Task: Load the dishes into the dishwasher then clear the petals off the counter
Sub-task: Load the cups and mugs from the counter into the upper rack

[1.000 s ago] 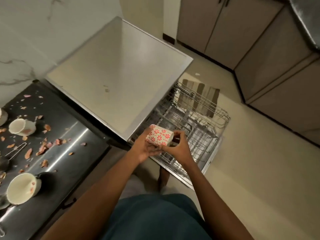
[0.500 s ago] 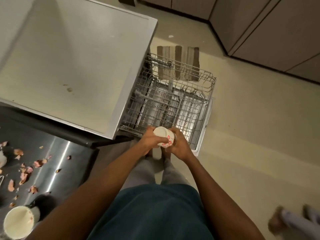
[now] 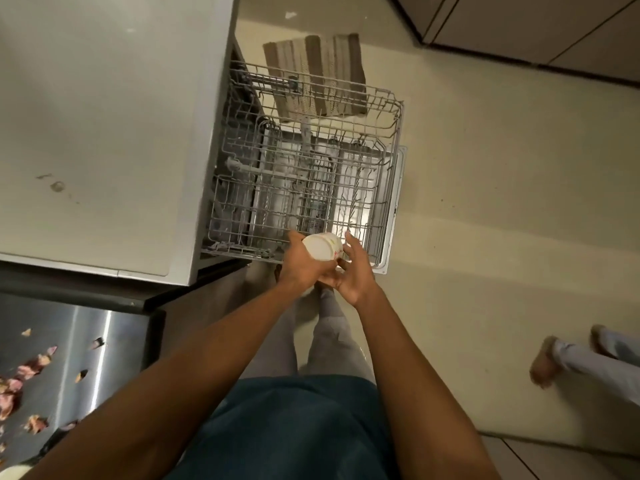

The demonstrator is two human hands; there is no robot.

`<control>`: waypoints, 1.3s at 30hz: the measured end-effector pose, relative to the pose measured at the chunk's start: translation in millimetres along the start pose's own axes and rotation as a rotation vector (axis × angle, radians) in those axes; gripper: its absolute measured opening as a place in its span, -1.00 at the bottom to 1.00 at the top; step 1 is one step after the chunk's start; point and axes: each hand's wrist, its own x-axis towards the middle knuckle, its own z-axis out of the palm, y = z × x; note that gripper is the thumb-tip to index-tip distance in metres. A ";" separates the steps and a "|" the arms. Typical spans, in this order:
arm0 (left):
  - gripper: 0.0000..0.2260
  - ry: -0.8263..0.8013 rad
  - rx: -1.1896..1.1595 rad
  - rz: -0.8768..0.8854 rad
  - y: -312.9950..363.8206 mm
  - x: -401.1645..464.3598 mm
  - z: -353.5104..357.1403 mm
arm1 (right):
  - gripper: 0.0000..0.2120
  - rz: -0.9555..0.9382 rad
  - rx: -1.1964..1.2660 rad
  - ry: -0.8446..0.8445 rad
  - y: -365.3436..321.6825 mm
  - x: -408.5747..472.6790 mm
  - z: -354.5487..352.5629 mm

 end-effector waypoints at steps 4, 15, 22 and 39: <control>-0.30 -0.073 -0.052 -0.031 -4.8 20.2 6.0 | -0.47 -0.040 -0.205 -0.036 -2.7 28.7 -5.4; -0.41 -0.224 -0.185 -0.200 -21.4 88.7 26.1 | -0.34 -0.066 -0.477 -0.078 -42.8 102.7 -41.5; -0.55 -0.174 -0.072 -0.282 -39.8 114.9 51.9 | -0.28 0.002 -0.853 -0.086 -54.2 143.4 -60.8; -0.57 -0.380 0.175 -0.214 -47.5 139.9 69.5 | -0.15 -0.021 -0.769 -0.023 -50.6 162.4 -92.9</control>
